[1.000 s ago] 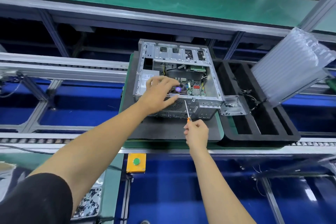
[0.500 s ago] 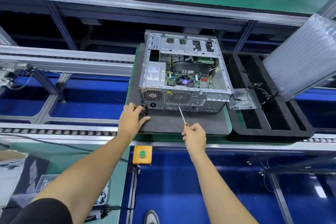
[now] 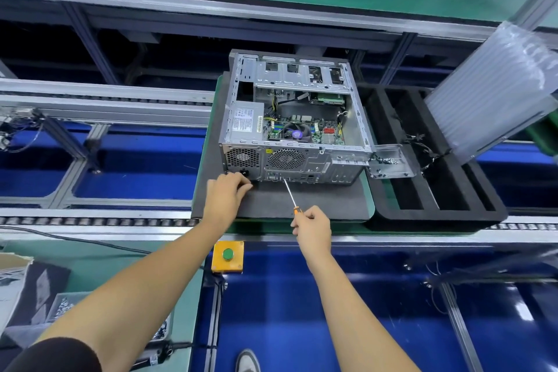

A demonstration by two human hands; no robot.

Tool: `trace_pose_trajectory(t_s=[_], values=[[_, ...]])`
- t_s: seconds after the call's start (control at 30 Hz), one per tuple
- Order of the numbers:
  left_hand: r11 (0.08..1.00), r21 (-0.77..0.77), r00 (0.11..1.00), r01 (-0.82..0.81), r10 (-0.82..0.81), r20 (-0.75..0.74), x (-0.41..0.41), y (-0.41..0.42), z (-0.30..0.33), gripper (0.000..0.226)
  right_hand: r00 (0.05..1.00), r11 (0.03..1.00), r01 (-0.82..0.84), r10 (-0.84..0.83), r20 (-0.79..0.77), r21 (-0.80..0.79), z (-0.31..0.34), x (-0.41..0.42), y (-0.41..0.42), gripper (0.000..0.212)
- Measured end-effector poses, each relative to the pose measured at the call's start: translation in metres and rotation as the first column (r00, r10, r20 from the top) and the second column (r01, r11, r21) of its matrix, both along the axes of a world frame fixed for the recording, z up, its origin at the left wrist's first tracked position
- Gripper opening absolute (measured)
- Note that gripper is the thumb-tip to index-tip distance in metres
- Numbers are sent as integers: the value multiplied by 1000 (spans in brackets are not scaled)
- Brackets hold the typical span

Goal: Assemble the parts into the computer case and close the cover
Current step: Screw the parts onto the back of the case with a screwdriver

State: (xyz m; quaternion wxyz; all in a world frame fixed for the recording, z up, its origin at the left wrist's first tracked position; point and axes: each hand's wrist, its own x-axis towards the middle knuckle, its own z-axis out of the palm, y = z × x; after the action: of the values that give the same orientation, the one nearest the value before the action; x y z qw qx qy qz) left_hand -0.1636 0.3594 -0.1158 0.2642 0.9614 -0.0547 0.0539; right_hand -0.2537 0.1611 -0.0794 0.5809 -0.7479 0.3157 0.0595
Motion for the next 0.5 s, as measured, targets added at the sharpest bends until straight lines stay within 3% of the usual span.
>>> trace_pose_trajectory(t_s=[0.07,0.17,0.27,0.5], values=[[903,-430,995,-2,-41,-91,-7,-17,3,6,999,999,-32,32,6,4,3,-1,0,26],[645,-738,963,-197,-13,-268,-10,-47,8,8,996,996,-89,89,21,17,7,-3,0,29],[482,-816,930,-320,-2,-367,-9,-67,10,11,992,993,-119,119,34,1,10,-4,-1,31],[251,-890,898,-381,-127,-421,-13,-85,11,18,995,993,-99,100,19,-58,12,-8,-10,29]])
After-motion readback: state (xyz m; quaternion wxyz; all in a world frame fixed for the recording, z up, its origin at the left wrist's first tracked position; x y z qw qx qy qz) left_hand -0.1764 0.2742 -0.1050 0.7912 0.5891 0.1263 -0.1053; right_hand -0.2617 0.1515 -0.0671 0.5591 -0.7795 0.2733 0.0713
